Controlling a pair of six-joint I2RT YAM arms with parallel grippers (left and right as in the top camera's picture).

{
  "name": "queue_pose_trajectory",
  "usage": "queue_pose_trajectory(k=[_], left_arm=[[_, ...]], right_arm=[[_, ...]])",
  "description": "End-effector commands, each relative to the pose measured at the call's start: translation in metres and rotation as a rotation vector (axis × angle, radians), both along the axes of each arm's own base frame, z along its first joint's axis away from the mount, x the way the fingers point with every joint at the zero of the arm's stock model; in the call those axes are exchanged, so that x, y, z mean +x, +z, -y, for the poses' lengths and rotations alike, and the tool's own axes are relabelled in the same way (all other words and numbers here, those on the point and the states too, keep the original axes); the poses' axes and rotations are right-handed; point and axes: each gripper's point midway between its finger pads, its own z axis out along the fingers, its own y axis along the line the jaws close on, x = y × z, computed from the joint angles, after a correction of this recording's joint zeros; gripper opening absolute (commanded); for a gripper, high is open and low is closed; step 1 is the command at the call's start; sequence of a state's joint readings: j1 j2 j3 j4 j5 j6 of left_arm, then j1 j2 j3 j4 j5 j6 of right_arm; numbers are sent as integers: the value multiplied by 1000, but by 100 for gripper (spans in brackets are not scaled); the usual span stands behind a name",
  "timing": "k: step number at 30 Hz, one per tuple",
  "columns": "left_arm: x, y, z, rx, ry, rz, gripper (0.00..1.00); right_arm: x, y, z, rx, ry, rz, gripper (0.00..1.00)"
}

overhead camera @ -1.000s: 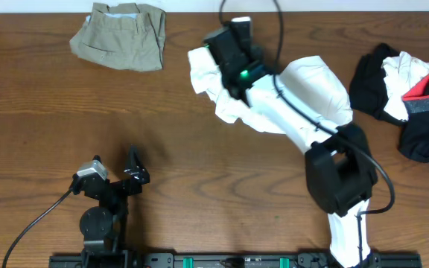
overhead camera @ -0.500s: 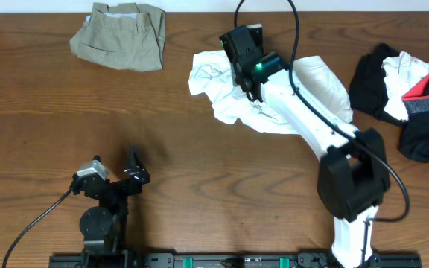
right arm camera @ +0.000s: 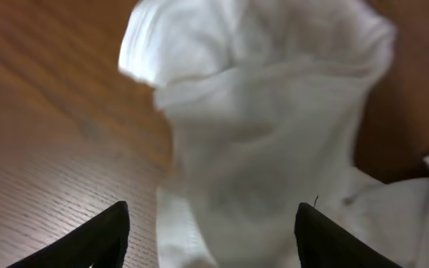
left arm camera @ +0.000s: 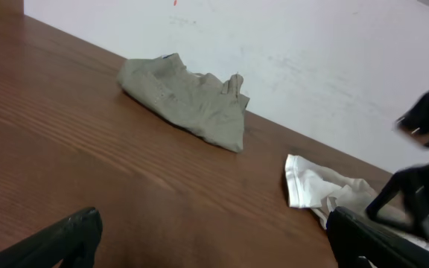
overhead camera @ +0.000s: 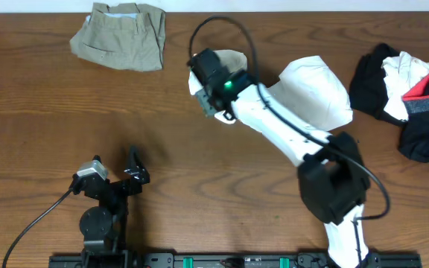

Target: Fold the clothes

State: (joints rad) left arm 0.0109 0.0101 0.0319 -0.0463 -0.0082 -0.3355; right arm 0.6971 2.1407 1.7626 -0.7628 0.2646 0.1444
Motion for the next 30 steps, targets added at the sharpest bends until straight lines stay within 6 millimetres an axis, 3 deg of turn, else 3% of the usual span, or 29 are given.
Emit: queue_pose_trajectory(k=[1,5,11,16,21,26,30], left_arm=[[0,-18,-4,20,23,-46,98],[0,-18,-4,20,23,-46,98],[0,-18,-4,20,23,-46,98],[0,-18,-4,20,23,-46,98],[0,-18,-4,20,23,-46,98],[0,-18,-4,20,23,-46,98],[0,-18,-4,20,23,-46,98]], right_arm=[[2,-13,3,-70,30,5,65],[3,-24,6,-101,25,-2,60],[11,-19,18,-149,-8,41,52],[14,-20,22,-149,-17,39,21],[15,-21,30,-155,-38,26,1],[24,-10,45,-198,-108,83,1],[38,27,71,-276,-244,236,2]])
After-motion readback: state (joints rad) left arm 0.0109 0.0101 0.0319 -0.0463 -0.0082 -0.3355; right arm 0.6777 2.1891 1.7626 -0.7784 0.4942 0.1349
